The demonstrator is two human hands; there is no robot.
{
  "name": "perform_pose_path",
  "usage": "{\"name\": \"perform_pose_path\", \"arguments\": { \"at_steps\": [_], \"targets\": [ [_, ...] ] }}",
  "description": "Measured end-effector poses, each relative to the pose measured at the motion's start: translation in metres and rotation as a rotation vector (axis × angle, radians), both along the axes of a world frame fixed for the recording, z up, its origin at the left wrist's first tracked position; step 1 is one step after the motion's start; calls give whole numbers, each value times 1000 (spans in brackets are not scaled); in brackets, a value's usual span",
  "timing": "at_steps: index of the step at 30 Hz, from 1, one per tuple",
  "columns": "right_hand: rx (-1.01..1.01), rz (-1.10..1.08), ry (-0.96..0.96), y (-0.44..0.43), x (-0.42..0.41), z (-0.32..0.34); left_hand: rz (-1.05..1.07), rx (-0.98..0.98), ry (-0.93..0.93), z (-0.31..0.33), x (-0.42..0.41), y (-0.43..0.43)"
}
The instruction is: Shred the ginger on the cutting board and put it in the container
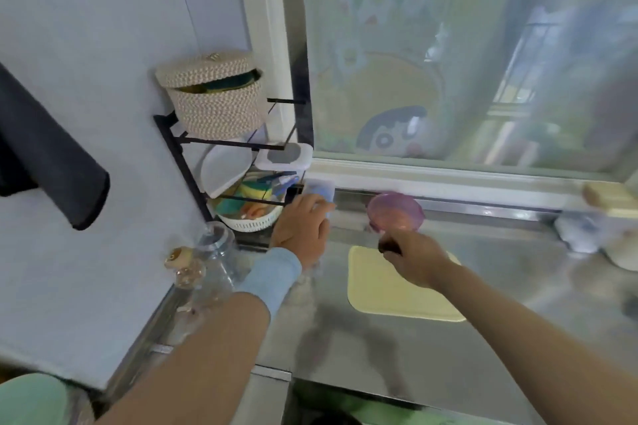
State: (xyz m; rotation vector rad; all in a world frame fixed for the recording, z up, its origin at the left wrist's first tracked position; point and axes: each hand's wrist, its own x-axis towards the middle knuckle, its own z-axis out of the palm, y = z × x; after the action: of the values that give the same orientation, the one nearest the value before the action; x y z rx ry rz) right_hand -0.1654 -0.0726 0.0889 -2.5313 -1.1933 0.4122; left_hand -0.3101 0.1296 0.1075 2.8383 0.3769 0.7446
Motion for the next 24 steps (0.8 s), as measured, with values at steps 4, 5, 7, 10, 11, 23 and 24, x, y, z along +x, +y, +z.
{"name": "perform_pose_path", "arguments": {
  "at_steps": [4,5,7,10,11,23,24],
  "targets": [
    [-122,0,-29,-40,48,-51,-44,-182,374,-58,53,-38],
    [-147,-4,-19,-48,60,-64,-41,-201,433,-70,64,-47],
    [-186,-7,10,-62,79,-87,-26,-243,547,-91,81,-63],
    [-223,22,4,-74,105,-120,-17,-323,715,-118,101,-81],
    [-224,42,-13,-76,112,-129,-19,-348,756,-127,107,-84],
    [-139,101,77,-84,140,-207,-52,-353,917,-192,139,-83],
    [-149,87,81,-84,139,-208,-54,-366,918,-192,137,-81]
  ]
}}
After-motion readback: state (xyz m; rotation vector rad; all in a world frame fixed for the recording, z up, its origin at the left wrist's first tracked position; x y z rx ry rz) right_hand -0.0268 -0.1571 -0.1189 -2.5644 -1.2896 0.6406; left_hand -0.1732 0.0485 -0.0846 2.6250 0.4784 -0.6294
